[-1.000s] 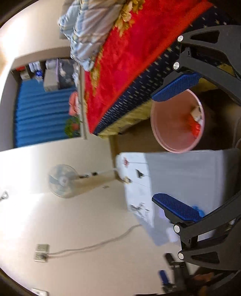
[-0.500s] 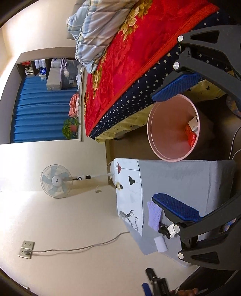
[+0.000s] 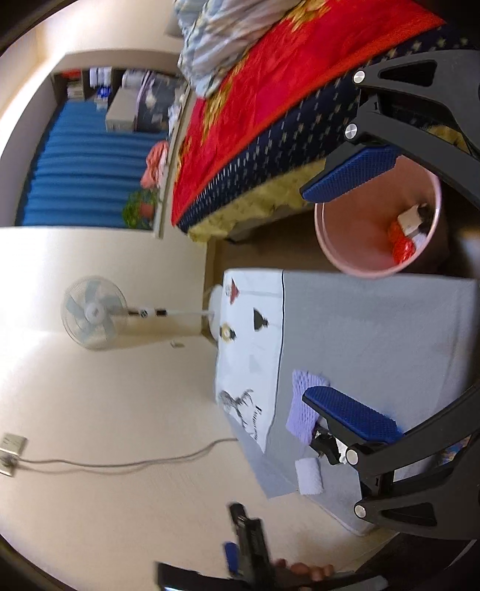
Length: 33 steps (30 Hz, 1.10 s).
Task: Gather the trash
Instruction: 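Move both tools back over the remaining trash on the table, then lower the right tool onto the purple mesh sleeve and close it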
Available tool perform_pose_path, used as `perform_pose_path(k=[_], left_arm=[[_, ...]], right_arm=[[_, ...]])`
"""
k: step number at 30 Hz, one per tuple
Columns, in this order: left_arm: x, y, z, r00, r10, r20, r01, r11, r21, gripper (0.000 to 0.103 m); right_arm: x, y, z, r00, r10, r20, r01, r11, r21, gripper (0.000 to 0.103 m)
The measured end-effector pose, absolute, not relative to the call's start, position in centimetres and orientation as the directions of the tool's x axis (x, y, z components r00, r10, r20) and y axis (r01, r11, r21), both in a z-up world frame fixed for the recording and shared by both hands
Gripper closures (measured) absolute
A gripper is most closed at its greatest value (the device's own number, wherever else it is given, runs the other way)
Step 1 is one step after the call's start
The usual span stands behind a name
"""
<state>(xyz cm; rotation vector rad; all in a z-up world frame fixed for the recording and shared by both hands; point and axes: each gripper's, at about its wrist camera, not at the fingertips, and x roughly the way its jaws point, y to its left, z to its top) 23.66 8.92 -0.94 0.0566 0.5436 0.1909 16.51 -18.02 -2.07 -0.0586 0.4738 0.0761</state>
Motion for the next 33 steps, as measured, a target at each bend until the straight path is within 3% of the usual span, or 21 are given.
perform_pose_path(k=[8, 12, 25, 33], left_arm=[[27.4, 10.9, -4.4, 0.79, 0.238, -0.565, -0.216, 0.971, 0.107, 0.008], [28.4, 10.9, -5.1, 0.778, 0.276, -0.564, -0.212, 0.961, 0.178, 0.008], [30.5, 12.3, -5.6, 0.738, 0.339, -0.583, -0.281, 0.94, 0.192, 0.008], [31.1, 13.0, -6.2, 0.712, 0.331, -0.619, -0.293, 0.942, 0.166, 0.008]], right_arm=[[24.7, -14.3, -6.6, 0.818, 0.171, -0.549, -0.215, 0.977, -0.016, 0.005], [29.0, -12.5, -8.4, 0.809, 0.184, -0.559, -0.22, 0.976, 0.004, 0.005], [36.4, -7.8, -16.3, 0.728, 0.195, -0.657, -0.231, 0.972, 0.032, 0.005], [39.1, -5.2, -17.3, 0.702, 0.192, -0.685, -0.266, 0.964, -0.003, 0.005]])
